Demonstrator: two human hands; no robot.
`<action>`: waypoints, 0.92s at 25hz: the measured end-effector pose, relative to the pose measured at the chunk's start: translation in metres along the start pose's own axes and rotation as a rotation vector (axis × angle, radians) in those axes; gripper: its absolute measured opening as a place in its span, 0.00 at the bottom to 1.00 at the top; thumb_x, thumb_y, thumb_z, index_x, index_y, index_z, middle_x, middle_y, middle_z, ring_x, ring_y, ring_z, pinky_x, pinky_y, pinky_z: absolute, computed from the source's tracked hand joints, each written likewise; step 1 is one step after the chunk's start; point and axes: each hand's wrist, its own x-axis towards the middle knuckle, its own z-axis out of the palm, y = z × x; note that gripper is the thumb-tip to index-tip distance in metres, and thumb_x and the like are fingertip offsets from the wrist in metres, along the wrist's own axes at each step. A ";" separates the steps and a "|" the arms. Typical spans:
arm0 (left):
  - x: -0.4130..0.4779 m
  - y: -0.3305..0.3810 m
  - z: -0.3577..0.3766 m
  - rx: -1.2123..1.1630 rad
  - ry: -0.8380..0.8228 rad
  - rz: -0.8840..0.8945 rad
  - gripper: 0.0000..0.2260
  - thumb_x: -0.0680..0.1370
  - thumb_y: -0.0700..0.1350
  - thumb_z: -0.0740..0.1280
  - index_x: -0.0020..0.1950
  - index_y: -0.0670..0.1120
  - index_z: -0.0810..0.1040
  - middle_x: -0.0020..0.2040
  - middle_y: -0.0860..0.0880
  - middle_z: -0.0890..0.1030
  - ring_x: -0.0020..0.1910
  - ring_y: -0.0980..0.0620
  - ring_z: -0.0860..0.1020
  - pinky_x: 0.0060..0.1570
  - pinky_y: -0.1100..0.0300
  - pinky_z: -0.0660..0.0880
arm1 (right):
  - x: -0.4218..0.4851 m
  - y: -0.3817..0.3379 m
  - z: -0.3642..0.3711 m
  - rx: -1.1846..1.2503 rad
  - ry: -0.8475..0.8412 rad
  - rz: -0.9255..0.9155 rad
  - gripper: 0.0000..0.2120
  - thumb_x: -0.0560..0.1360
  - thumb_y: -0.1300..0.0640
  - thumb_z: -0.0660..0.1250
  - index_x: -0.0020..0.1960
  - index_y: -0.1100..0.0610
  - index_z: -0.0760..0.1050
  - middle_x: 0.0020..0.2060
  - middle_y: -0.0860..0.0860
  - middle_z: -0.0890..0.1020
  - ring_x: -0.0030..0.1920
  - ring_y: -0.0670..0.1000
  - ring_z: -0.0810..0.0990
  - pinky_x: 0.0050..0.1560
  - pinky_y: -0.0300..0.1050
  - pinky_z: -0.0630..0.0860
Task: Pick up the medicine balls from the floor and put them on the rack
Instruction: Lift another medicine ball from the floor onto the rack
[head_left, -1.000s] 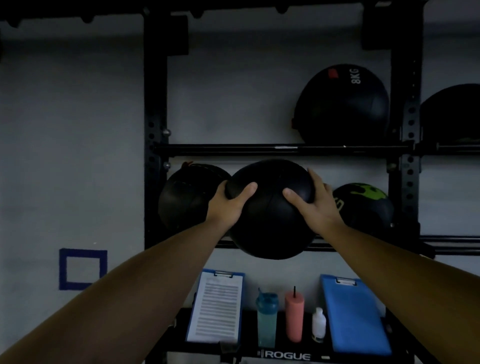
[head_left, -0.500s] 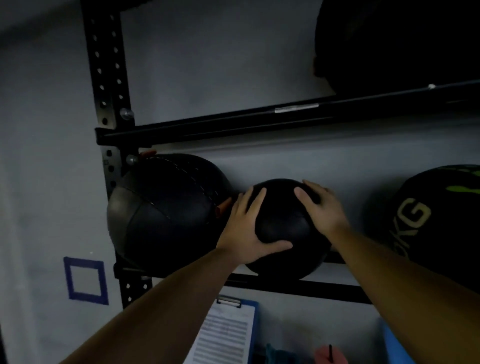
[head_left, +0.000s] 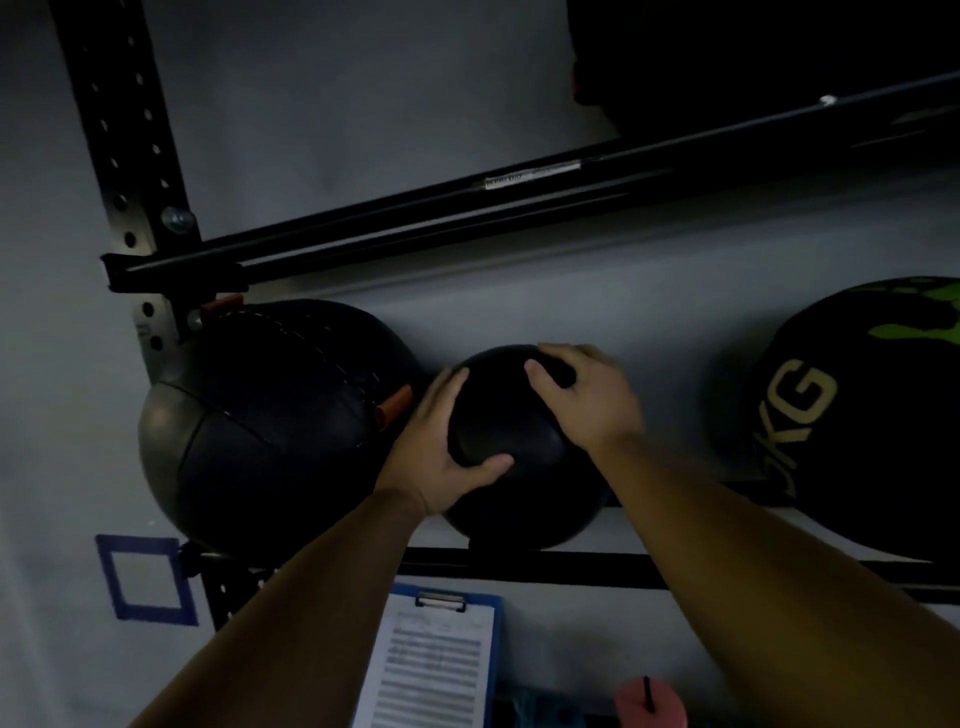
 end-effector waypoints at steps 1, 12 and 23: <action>-0.007 0.005 -0.006 0.026 -0.044 -0.044 0.53 0.68 0.72 0.72 0.86 0.57 0.52 0.87 0.53 0.53 0.84 0.54 0.54 0.82 0.54 0.56 | -0.007 -0.007 -0.004 -0.133 -0.047 0.010 0.29 0.79 0.30 0.55 0.75 0.41 0.72 0.71 0.50 0.75 0.70 0.58 0.74 0.65 0.57 0.76; -0.149 0.057 -0.100 0.186 -0.284 -0.029 0.25 0.75 0.69 0.71 0.66 0.56 0.80 0.63 0.57 0.81 0.61 0.54 0.80 0.61 0.54 0.79 | -0.187 -0.133 -0.121 -0.745 -0.288 0.231 0.30 0.79 0.29 0.58 0.73 0.47 0.73 0.68 0.54 0.78 0.65 0.60 0.77 0.59 0.54 0.77; -0.311 0.207 -0.155 -0.086 -0.497 0.261 0.18 0.73 0.68 0.75 0.50 0.55 0.83 0.46 0.58 0.85 0.50 0.51 0.84 0.55 0.54 0.80 | -0.451 -0.331 -0.241 -0.935 -0.197 0.630 0.24 0.78 0.32 0.61 0.58 0.49 0.83 0.60 0.54 0.83 0.60 0.59 0.81 0.57 0.51 0.77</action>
